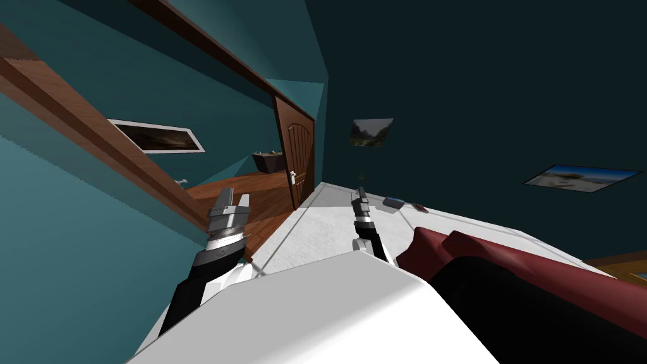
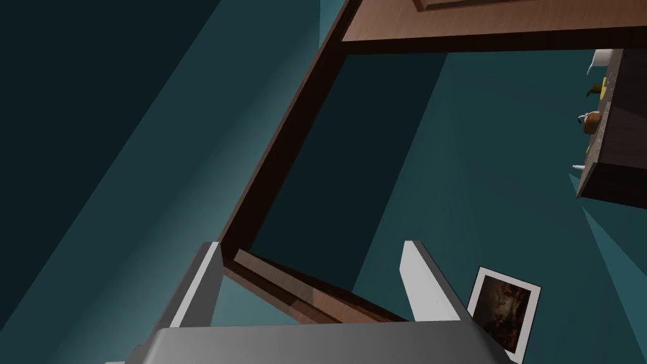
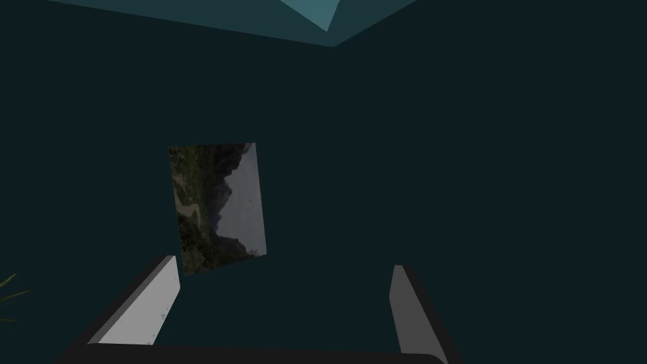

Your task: Push the door open

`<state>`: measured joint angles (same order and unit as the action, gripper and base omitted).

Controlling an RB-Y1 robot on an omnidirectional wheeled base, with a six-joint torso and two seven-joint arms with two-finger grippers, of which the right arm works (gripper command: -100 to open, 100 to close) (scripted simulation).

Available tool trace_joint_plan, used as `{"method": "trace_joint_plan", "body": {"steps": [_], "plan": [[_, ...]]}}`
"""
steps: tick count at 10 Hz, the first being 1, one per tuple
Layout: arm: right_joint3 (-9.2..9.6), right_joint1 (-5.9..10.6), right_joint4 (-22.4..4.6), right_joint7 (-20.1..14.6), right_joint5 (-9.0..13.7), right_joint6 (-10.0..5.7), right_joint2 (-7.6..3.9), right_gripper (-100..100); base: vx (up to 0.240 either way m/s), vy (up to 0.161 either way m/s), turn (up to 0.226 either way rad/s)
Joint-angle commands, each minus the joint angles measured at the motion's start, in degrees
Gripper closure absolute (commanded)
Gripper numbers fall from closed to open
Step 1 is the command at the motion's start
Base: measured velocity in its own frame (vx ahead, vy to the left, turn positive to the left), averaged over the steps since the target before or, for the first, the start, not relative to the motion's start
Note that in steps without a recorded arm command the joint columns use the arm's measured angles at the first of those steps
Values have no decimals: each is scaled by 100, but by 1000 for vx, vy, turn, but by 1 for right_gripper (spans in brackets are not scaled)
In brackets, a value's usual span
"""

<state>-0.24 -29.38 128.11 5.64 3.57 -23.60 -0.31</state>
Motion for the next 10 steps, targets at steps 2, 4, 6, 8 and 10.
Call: {"method": "trace_joint_plan", "body": {"steps": [2, 4, 6, 8, 10], "plan": [[204, 143, -194, -49, 6, 13, -81, -100, 233, 27, -30], [389, 274, -371, -93, 12, 24, -144, -100, 198, -26, -20], [587, 413, -559, -141, 18, 37, -201, -100, 176, -19, -23], [750, 528, -715, -180, 23, 47, -243, -100, 151, -4, -25], [998, 702, -952, -240, 30, 62, -298, -100, 169, -19, -31]]}}
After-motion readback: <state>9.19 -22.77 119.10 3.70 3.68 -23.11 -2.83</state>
